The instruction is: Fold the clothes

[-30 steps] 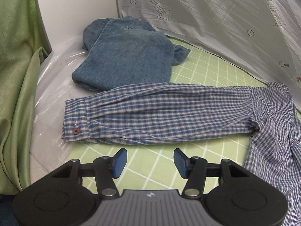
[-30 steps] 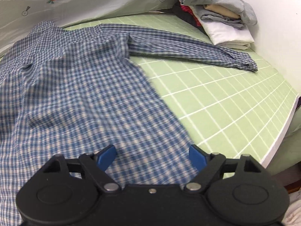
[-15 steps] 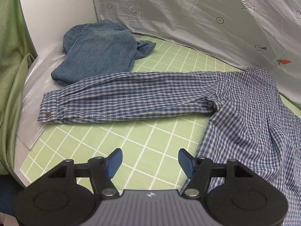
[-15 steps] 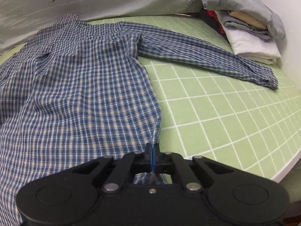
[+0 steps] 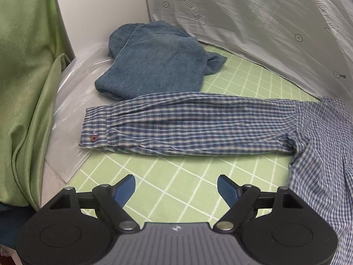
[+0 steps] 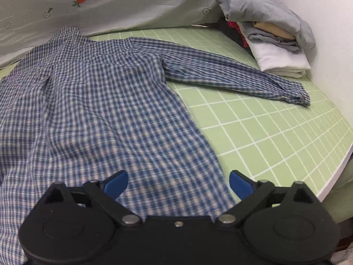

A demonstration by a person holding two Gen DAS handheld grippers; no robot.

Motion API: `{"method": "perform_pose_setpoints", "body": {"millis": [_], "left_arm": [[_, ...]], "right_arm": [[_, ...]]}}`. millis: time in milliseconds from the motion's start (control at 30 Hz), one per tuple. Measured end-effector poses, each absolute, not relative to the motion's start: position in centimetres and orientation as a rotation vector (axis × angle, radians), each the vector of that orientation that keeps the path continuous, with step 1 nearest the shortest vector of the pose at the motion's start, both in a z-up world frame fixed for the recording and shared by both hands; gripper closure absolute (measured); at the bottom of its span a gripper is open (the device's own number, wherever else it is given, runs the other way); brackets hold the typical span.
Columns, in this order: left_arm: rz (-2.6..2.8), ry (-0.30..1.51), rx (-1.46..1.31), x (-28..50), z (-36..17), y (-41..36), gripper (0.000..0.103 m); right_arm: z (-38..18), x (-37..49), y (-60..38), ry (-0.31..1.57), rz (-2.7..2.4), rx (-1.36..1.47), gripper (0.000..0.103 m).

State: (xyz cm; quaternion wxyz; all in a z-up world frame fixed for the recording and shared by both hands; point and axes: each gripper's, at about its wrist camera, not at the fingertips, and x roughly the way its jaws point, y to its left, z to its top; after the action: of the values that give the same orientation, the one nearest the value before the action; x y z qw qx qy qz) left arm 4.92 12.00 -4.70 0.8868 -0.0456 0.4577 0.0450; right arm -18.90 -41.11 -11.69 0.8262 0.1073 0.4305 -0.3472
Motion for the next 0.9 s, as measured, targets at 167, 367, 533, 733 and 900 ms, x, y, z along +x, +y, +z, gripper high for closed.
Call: {"method": "perform_pose_setpoints", "body": {"millis": [167, 367, 533, 733, 900], "left_arm": [[0.138, 0.995, -0.106, 8.7, -6.2, 16.4, 0.015], [0.162, 1.017, -0.089, 12.4, -8.1, 21.3, 0.015], [0.149, 1.034, -0.050, 14.6, -9.4, 23.9, 0.014], [0.120, 1.063, -0.044, 15.8, -10.9, 25.3, 0.014], [0.081, 1.060, -0.026, 15.9, -11.2, 25.1, 0.016]], "right_arm": [[-11.3, -16.1, -37.0, 0.940, -0.662, 0.193, 0.002], [-11.5, -14.0, -33.7, 0.997, -0.675, 0.185, 0.002], [-11.8, -13.0, -31.9, 1.009, -0.717, 0.217, 0.002], [-12.1, -12.8, -30.2, 1.026, -0.746, 0.244, 0.002], [-12.0, -12.6, -29.5, 1.026, -0.757, 0.235, 0.002]]}}
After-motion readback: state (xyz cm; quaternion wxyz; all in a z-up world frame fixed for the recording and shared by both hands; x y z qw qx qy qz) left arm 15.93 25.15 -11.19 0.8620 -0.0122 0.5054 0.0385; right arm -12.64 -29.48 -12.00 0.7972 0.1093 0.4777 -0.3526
